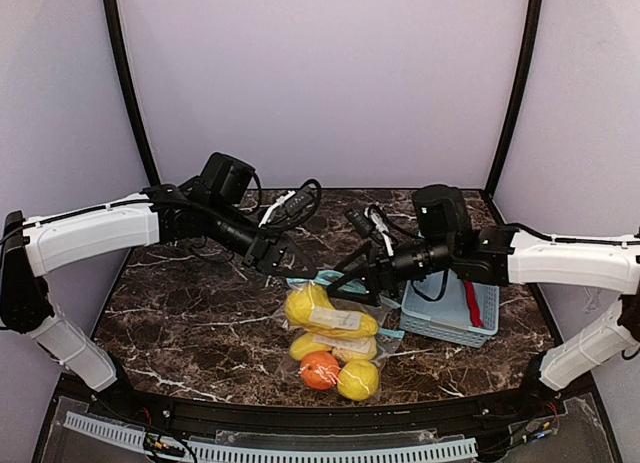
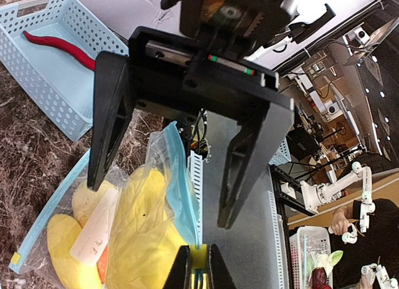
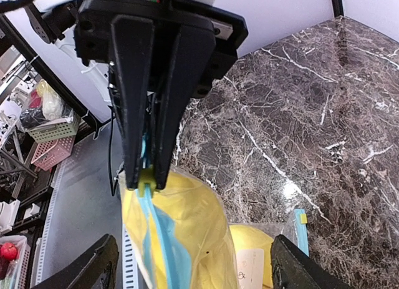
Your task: Place the food in the zip-top bag and seal the zipper
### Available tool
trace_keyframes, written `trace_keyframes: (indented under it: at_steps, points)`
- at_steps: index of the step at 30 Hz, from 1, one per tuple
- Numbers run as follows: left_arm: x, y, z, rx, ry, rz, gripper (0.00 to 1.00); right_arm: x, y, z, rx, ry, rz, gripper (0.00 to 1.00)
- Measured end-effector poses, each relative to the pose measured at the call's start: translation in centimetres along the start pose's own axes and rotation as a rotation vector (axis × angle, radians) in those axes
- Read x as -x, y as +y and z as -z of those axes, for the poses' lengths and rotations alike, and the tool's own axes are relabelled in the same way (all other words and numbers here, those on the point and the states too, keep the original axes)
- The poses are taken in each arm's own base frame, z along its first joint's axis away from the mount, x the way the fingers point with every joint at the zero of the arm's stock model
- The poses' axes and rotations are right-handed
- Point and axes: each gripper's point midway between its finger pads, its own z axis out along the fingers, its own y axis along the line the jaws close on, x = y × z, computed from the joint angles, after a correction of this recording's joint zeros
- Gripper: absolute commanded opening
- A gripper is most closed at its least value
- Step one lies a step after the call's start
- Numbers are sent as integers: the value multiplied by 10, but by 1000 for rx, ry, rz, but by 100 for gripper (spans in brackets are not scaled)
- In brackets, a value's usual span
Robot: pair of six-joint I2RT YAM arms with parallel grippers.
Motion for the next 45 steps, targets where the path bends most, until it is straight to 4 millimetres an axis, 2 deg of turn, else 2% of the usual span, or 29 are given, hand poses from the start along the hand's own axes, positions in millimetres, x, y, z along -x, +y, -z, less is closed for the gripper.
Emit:
trace_keyframes:
  at_steps: [6,8,10,13,16,20,23,25,28,33,45]
  points:
    - [1,-5,0,-27,1,16,1,1,-1,-17,-2,23,26,58]
    - [1,-6,0,-32,-1,16,1,6,1,-18,4,17,39,55]
    - [2,-6,0,-34,-3,18,1,9,4,-20,10,10,51,58]
    - [3,-6,0,-34,-7,15,1,13,8,-22,22,2,59,69]
    - [4,-5,0,-25,-12,13,1,13,12,-26,35,3,58,69]
    - [6,-4,1,-13,-19,11,1,14,15,-30,49,-6,55,48]
    - [7,-4,1,-11,-22,10,1,15,13,-33,47,-9,41,34]
    - [8,-2,1,-2,-26,11,1,14,12,-36,46,-9,29,29]
    - [7,2,1,12,-31,21,1,15,12,-37,48,-10,17,13]
    - [8,4,5,28,-40,30,1,14,10,-37,40,-6,7,0]
    - [4,6,8,59,-28,-10,1,13,8,-38,24,-5,-14,0]
